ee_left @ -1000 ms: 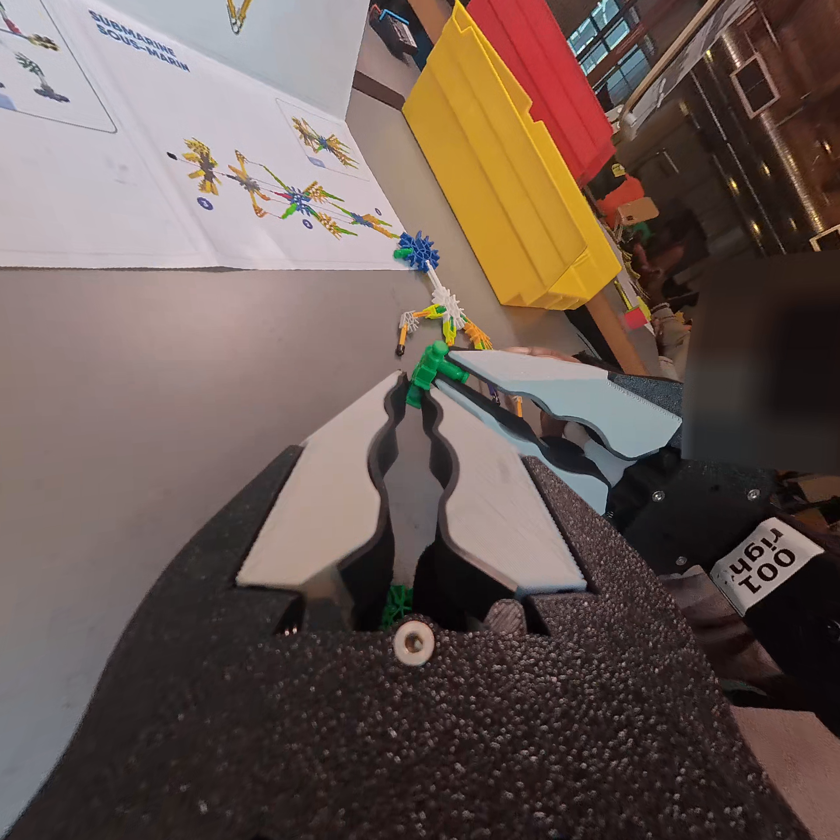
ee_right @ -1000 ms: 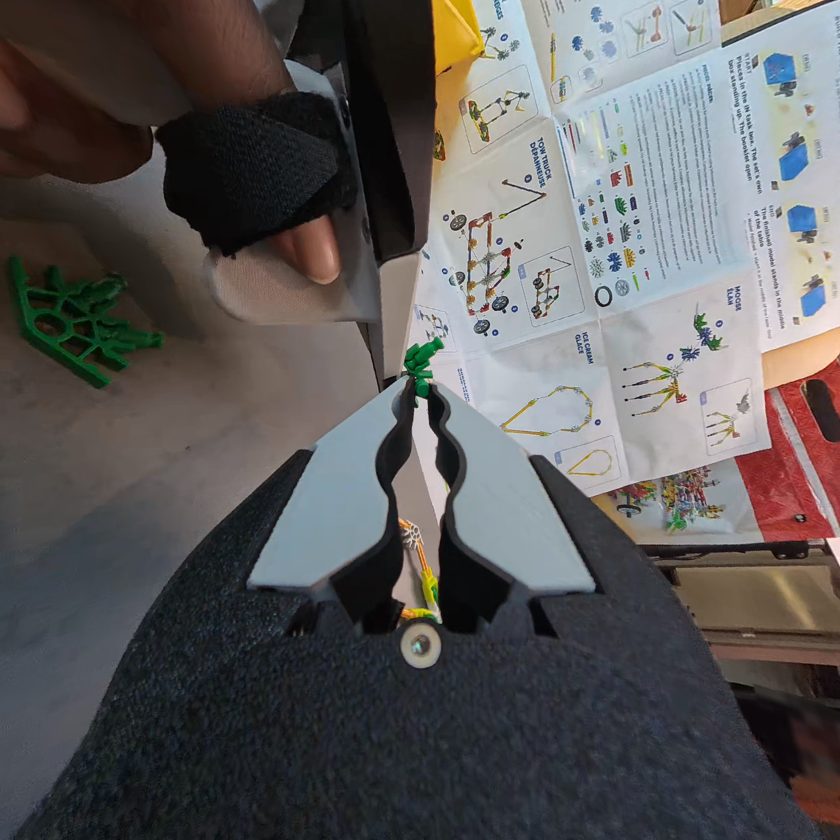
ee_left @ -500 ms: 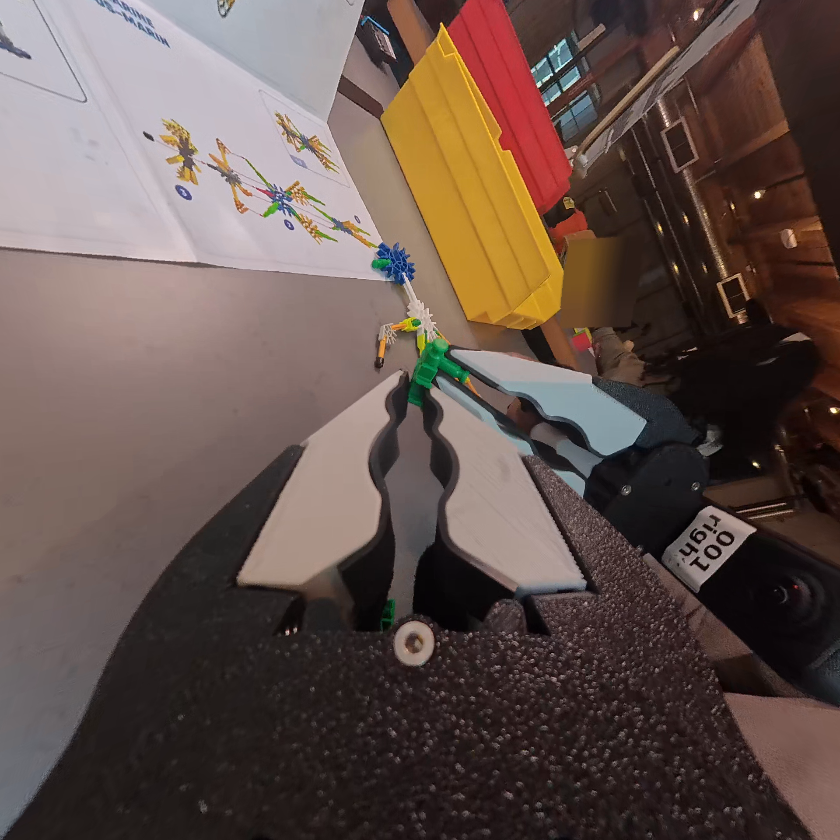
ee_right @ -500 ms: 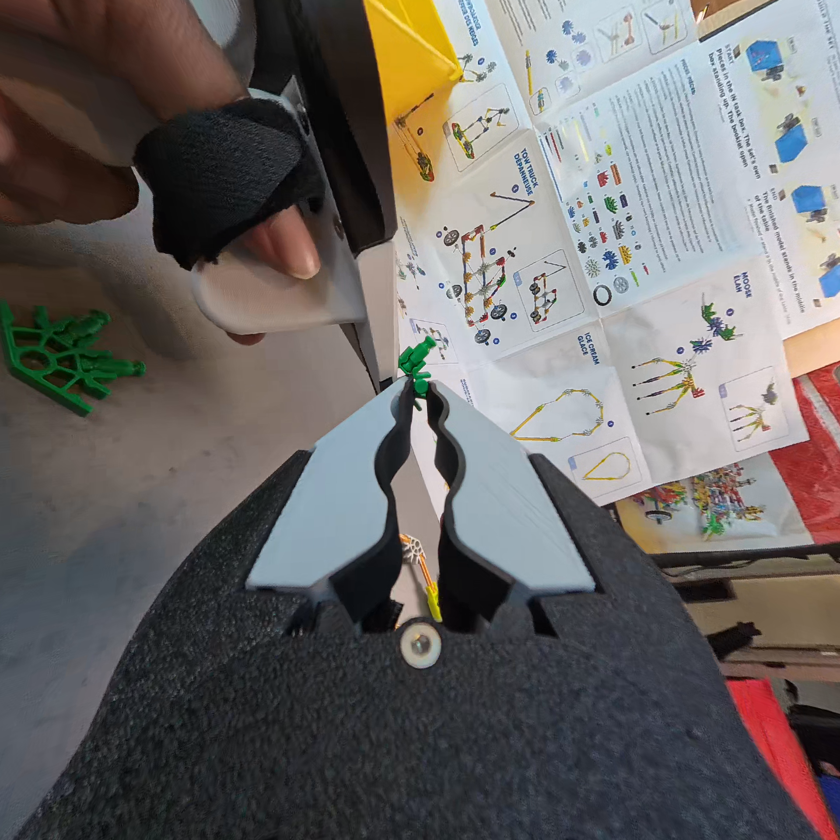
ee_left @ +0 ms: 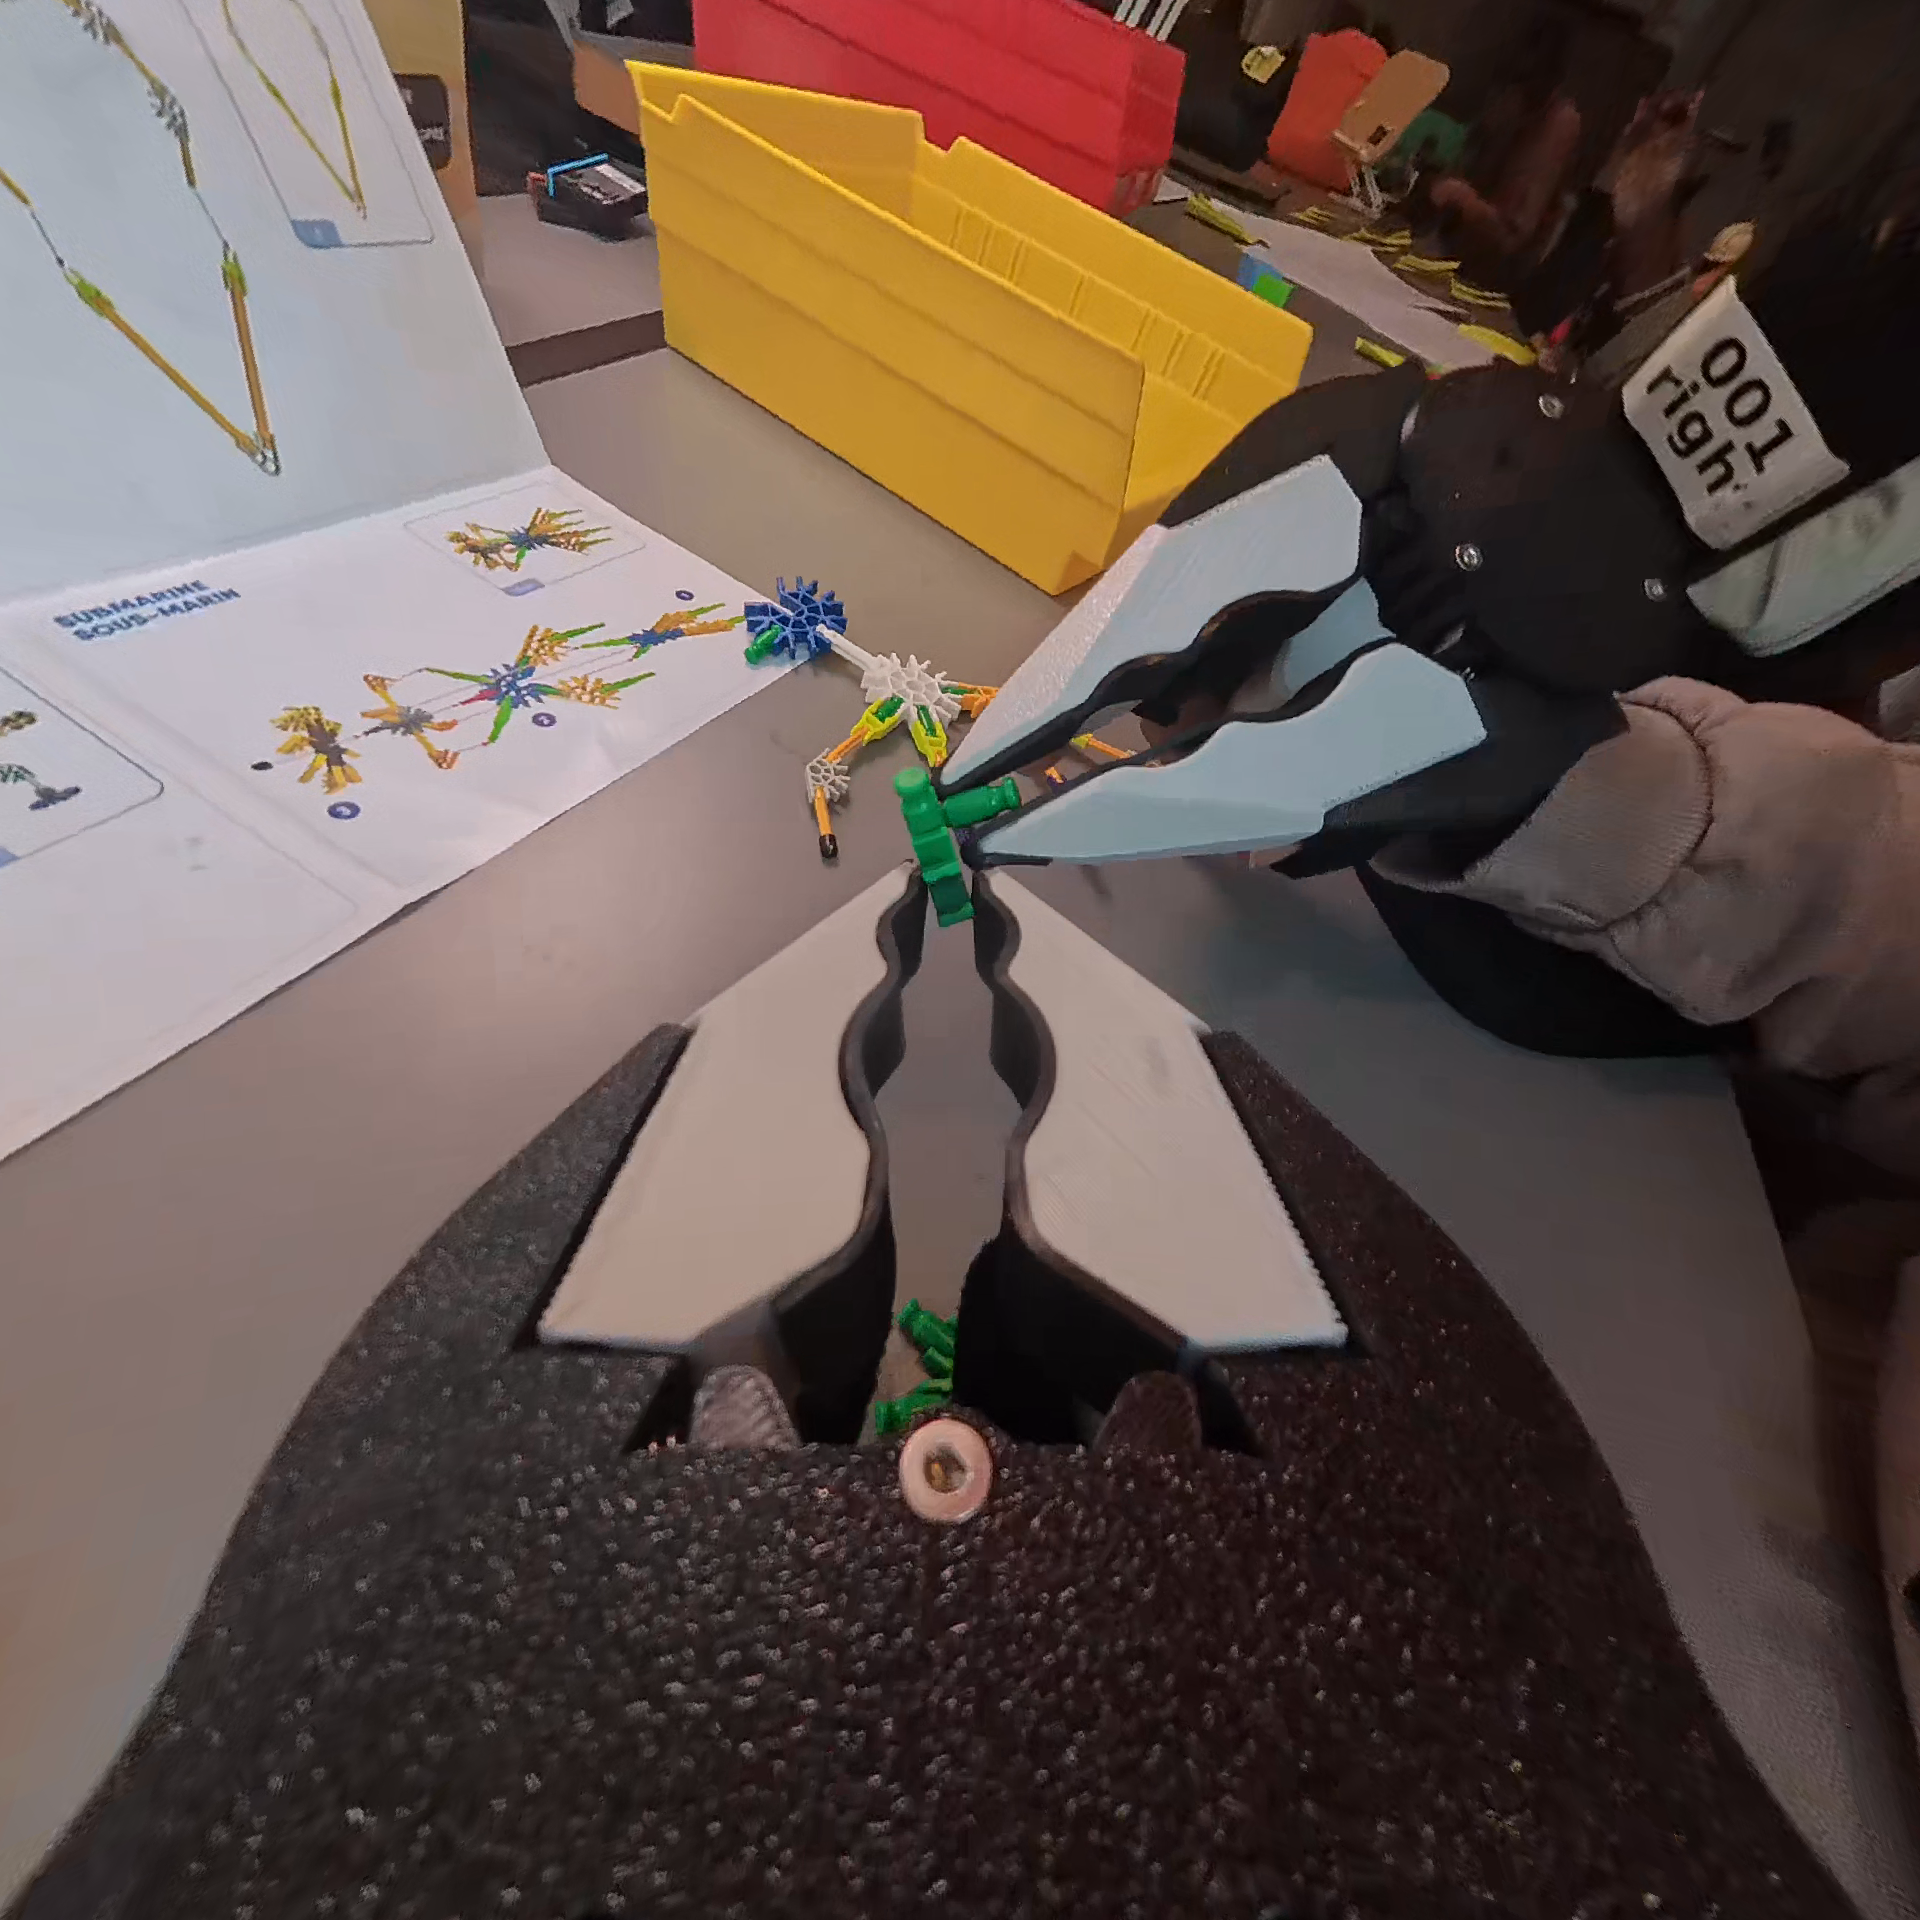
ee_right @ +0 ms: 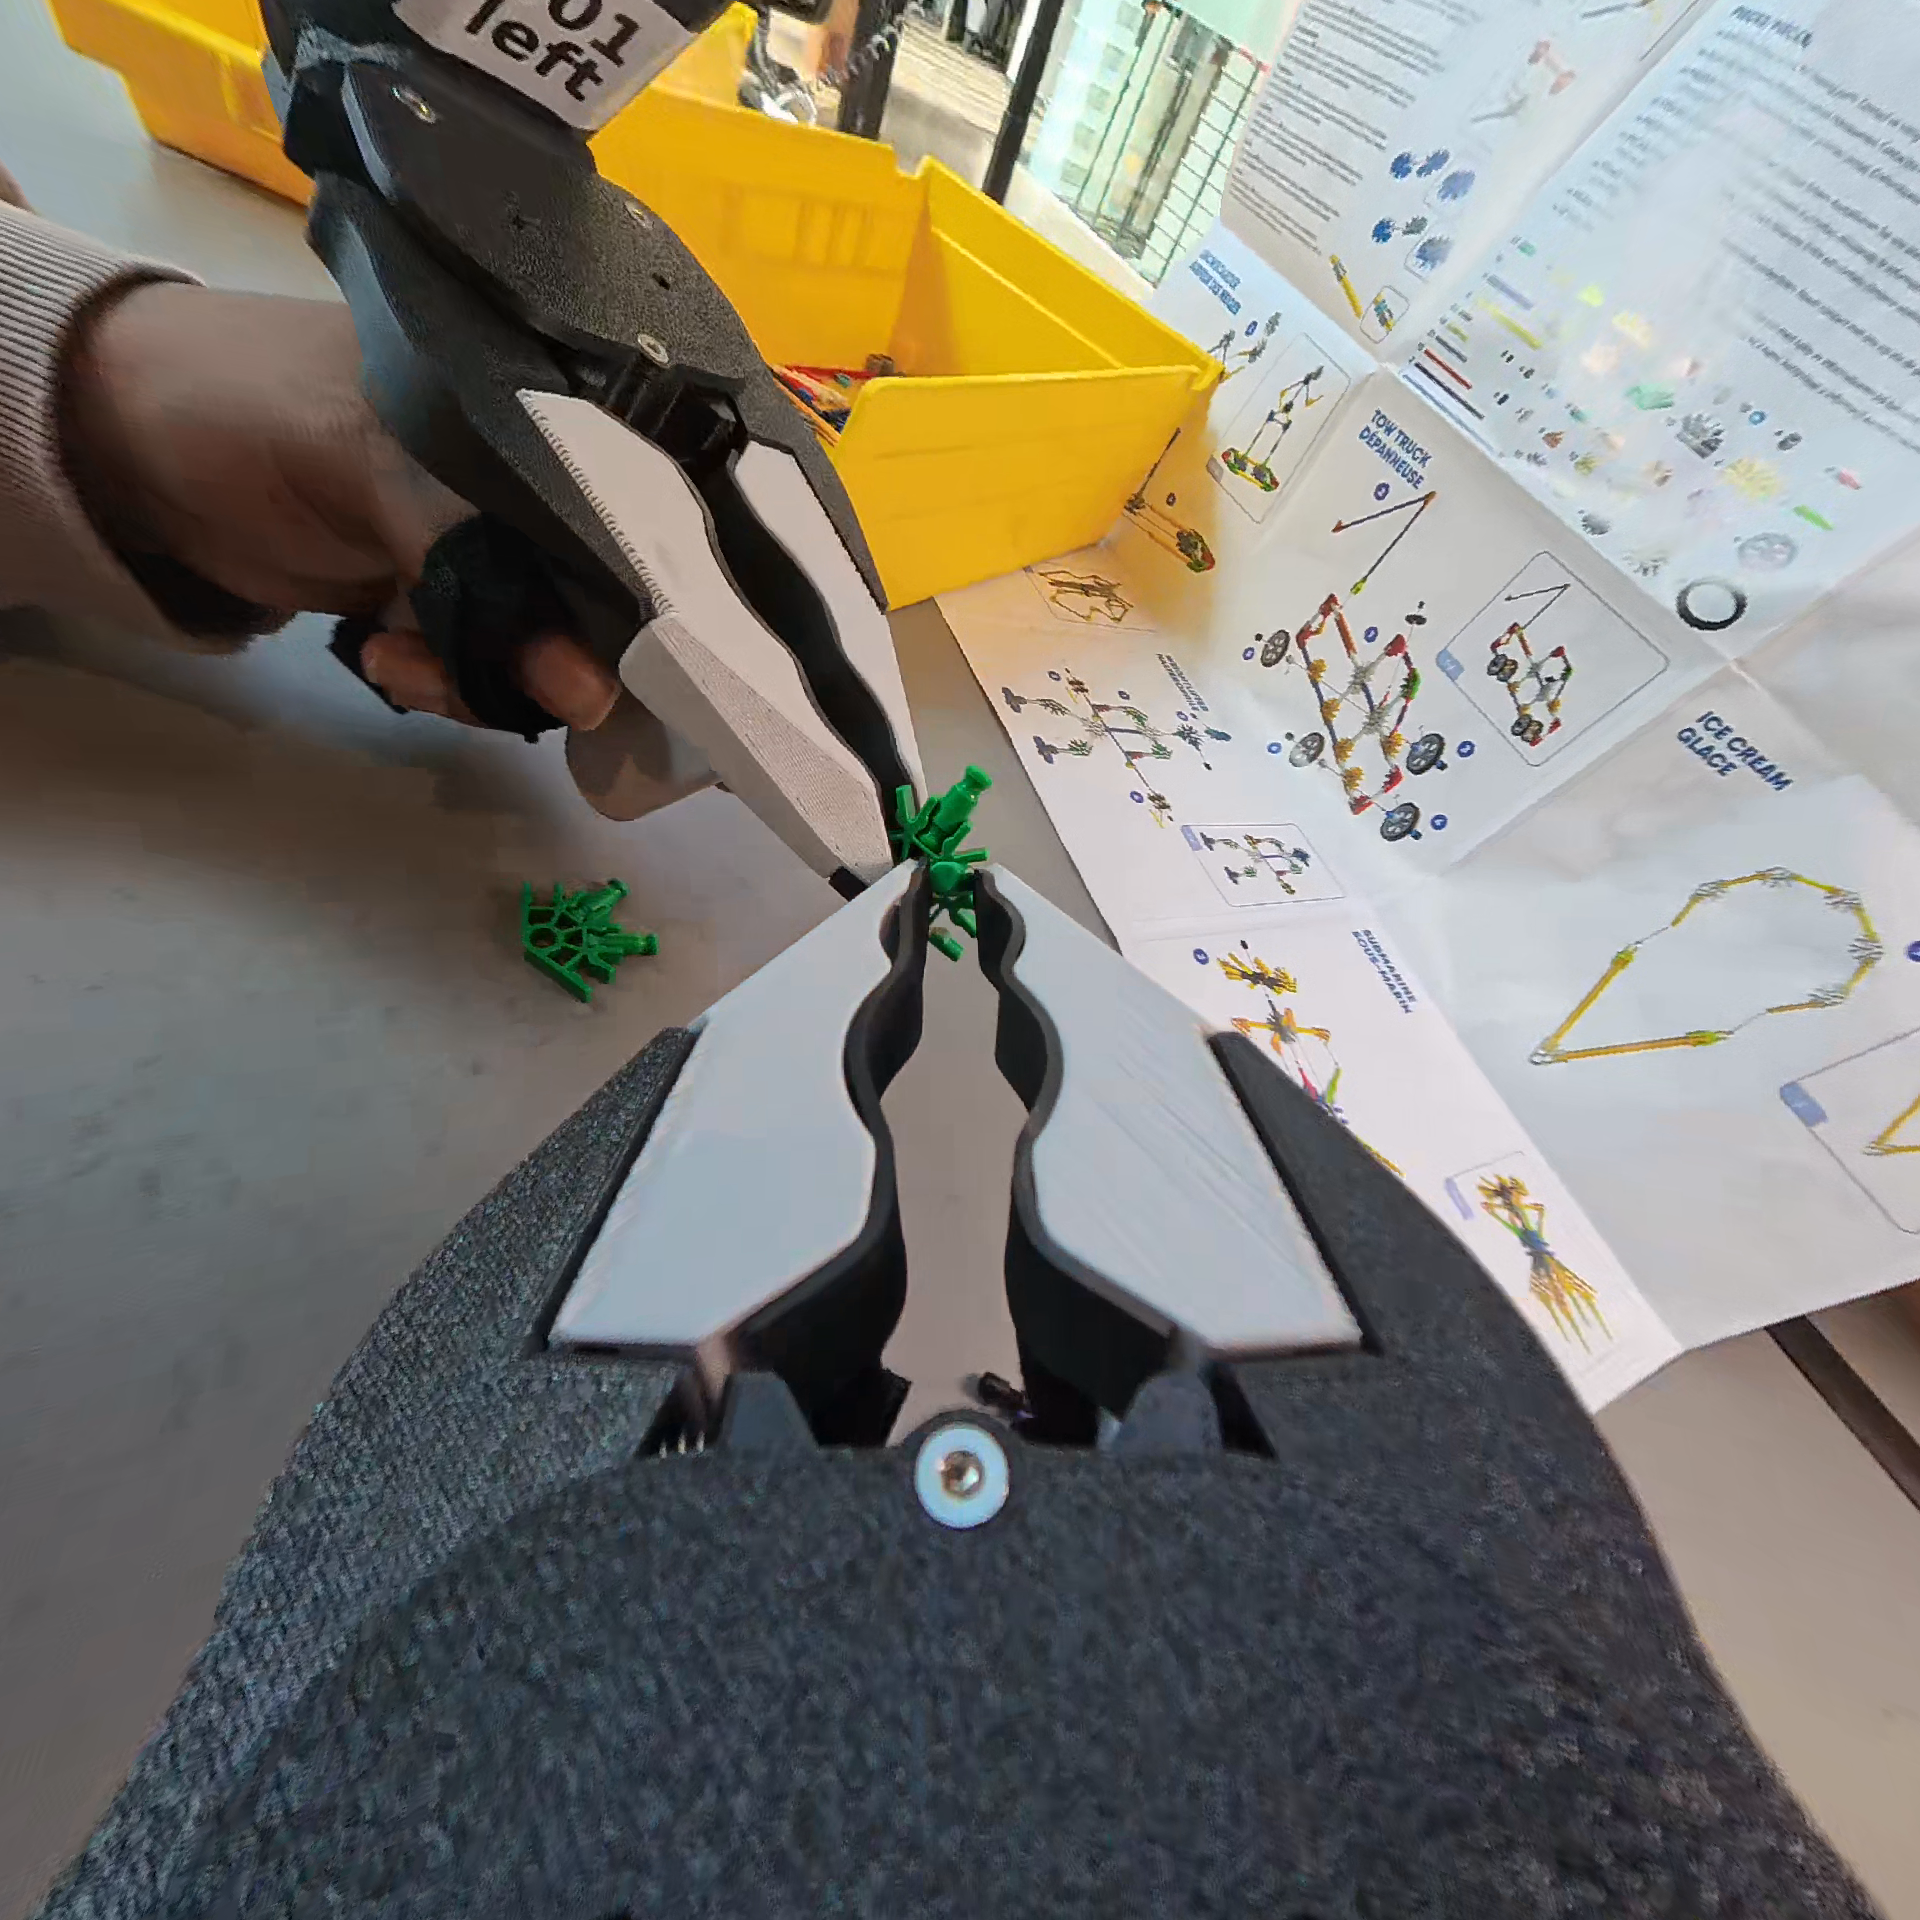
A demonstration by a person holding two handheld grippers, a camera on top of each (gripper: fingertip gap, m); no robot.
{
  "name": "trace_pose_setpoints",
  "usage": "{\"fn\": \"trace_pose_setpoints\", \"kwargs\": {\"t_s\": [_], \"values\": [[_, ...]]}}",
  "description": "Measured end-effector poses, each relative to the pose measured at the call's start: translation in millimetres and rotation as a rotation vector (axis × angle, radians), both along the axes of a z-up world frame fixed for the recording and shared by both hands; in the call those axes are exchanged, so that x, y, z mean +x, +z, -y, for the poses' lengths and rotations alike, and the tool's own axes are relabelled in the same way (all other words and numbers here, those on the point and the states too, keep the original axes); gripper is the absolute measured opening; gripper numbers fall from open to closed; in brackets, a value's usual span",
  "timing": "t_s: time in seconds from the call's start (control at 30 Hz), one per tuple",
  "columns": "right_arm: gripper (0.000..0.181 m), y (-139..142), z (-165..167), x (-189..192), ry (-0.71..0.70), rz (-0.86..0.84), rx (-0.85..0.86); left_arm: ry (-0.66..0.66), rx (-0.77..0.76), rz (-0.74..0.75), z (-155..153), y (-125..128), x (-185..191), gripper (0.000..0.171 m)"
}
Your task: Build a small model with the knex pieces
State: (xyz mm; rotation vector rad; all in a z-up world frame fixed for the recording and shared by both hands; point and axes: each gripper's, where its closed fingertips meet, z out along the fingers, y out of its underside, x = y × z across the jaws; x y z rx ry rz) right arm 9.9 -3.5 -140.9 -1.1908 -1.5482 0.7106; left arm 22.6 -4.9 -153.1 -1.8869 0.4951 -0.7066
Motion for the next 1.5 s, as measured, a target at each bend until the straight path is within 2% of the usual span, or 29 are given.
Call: {"fn": "trace_pose_setpoints", "kwargs": {"t_s": [0.07, 0.23, 0.4, 0.63, 0.77, 0.87, 1.03, 1.1, 1.17, 1.23, 1.3, 1.37, 1.43, 1.5], "values": [[0.007, 0.7, 3.0, 2.4, 0.016, 0.001, -0.009, -0.015, 0.05, -0.091, 2.2, 1.0, 0.8, 0.007], [0.009, -9.1, 8.5, 2.6, 0.022, 0.069, 0.1, -0.031, 0.114, -0.325, 6.2, -8.1, -2.5, 0.006], [0.006, -14.9, 19.0, 2.4, 0.083, 0.095, 0.043, -0.102, 0.153, -0.427, 17.1, -14.1, -5.2, 0.006], [0.004, -1.9, 36.9, 12.0, 0.293, 0.005, -0.364, -0.272, 0.084, -0.147, 35.0, -3.4, 4.9, 0.004], [0.003, 11.1, 36.7, 15.1, 0.332, -0.074, -0.484, -0.282, 0.028, 0.031, 36.6, 8.8, 10.6, 0.004], [0.004, 8.1, 23.6, 10.5, 0.217, -0.068, -0.338, -0.189, -0.04, 0.097, 27.0, 7.4, 8.6, 0.004], [0.003, -9.0, 6.1, 3.2, 0.022, 0.052, 0.112, 0.001, -0.177, 0.124, 9.8, -9.3, 4.1, 0.005], [0.003, -11.7, 2.5, -1.5, -0.05, 0.103, 0.378, 0.031, -0.257, 0.237, 5.3, -12.8, 1.0, 0.004], [0.004, -5.6, 2.1, -5.7, -0.099, 0.103, 0.587, 0.017, -0.345, 0.445, 3.6, -8.6, -1.2, 0.004], [0.004, 4.9, 7.3, -8.9, -0.099, 0.048, 0.628, -0.016, -0.41, 0.647, 3.4, -1.2, -4.2, 0.005], [0.004, 20.1, 15.1, -8.9, -0.084, -0.059, 0.5, -0.025, -0.399, 0.681, 2.8, 2.3, -9.7, 0.005], [0.003, 35.5, 20.4, -4.3, -0.015, -0.171, 0.194, -0.046, -0.335, 0.618, 6.1, 9.4, -12.9, 0.005], [0.004, 41.9, 13.9, 4.5, 0.02, -0.229, -0.073, -0.063, -0.274, 0.425, 11.3, 5.4, -13.0, 0.005], [0.004, 42.5, 16.9, 12.3, 0.11, -0.252, -0.239, -0.086, -0.23, 0.206, 16.5, -6.1, -11.0, 0.005]]}}
